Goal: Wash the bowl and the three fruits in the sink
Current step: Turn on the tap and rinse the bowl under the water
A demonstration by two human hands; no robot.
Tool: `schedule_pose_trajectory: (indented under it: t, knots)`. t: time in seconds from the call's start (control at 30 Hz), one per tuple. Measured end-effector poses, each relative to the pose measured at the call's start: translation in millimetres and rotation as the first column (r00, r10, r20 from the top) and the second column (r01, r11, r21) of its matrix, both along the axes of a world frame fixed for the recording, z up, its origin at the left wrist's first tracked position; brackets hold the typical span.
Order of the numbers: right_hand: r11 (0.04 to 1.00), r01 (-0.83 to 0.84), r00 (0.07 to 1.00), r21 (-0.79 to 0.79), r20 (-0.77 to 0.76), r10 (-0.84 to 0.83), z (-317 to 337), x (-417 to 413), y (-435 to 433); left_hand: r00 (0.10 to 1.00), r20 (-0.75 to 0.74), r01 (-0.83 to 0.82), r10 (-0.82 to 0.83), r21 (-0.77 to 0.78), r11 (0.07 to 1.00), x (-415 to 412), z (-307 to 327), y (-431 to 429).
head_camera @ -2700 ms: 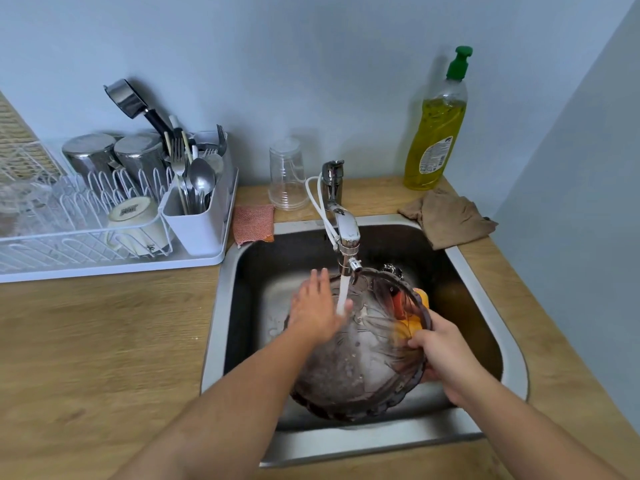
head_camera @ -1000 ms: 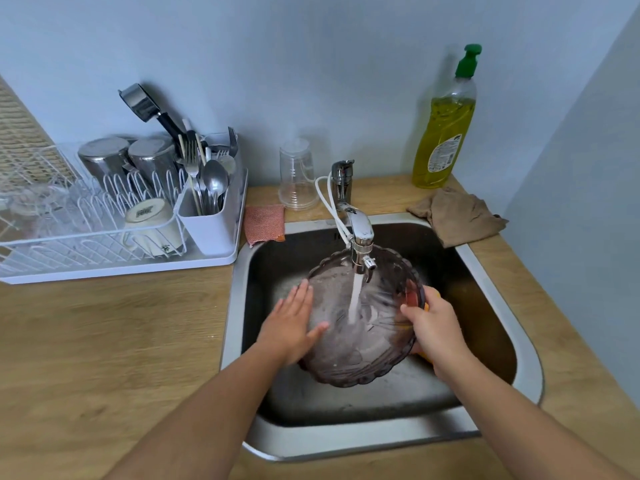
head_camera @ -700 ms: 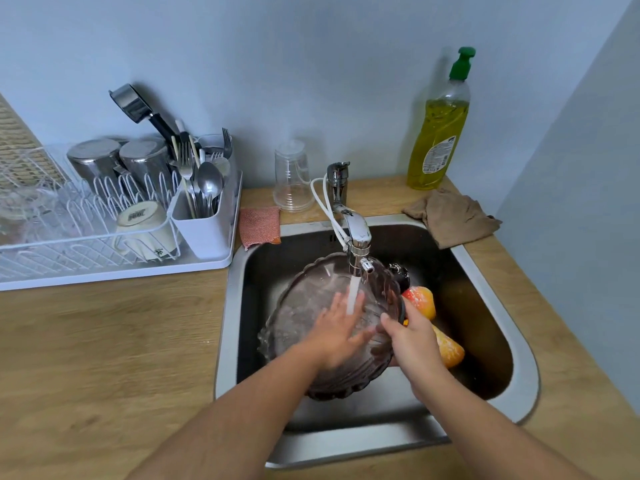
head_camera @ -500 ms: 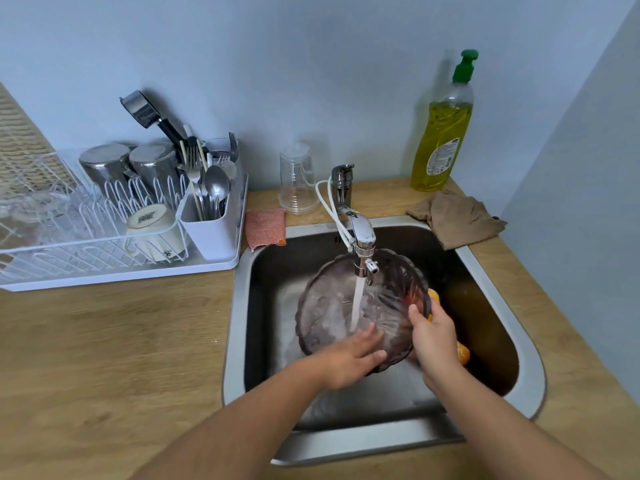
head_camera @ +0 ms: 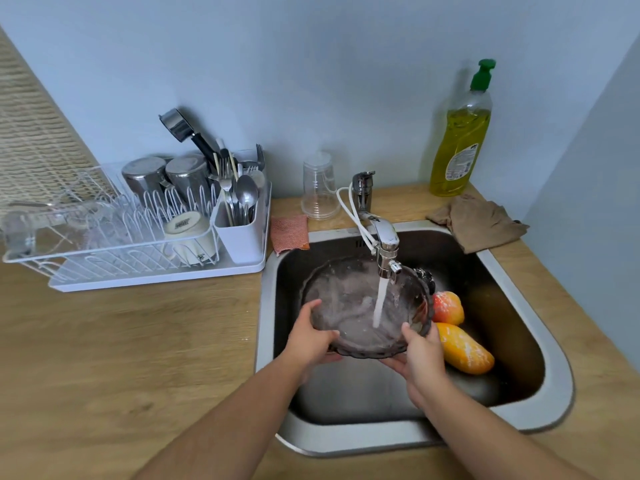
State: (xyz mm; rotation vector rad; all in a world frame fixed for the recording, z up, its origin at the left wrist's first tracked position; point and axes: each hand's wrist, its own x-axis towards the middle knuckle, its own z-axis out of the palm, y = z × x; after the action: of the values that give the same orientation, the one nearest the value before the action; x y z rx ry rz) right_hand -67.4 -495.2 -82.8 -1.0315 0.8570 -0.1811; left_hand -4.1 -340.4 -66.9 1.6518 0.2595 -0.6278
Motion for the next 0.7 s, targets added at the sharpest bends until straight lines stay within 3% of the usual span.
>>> schedule_pose_trajectory:
  t: [0.17,0.33,0.57,0.7]
  knots:
    - [0.984,-0.176,0.973,0.009,-0.148,0.175,-5,5,-3,0.989,0.148,-0.046,0.03,0.105,0.993,7,10,13]
    - [0.956,-0.292,0.935,-0.02,-0.219,0.28,-11,13,1,0.935,0.32,0.049,-0.151,0.305,0.951,20,31,26]
    - [0.847,-0.523,0.822,0.092,-0.208,0.53,-17,14,32,0.869,0.283,0.202,-0.407,0.547,0.812,40,71,38]
    - [0.814,-0.559,0.806,0.159,-0.128,0.578,-14,14,47,0.819,0.228,0.273,-0.526,0.652,0.708,54,93,47]
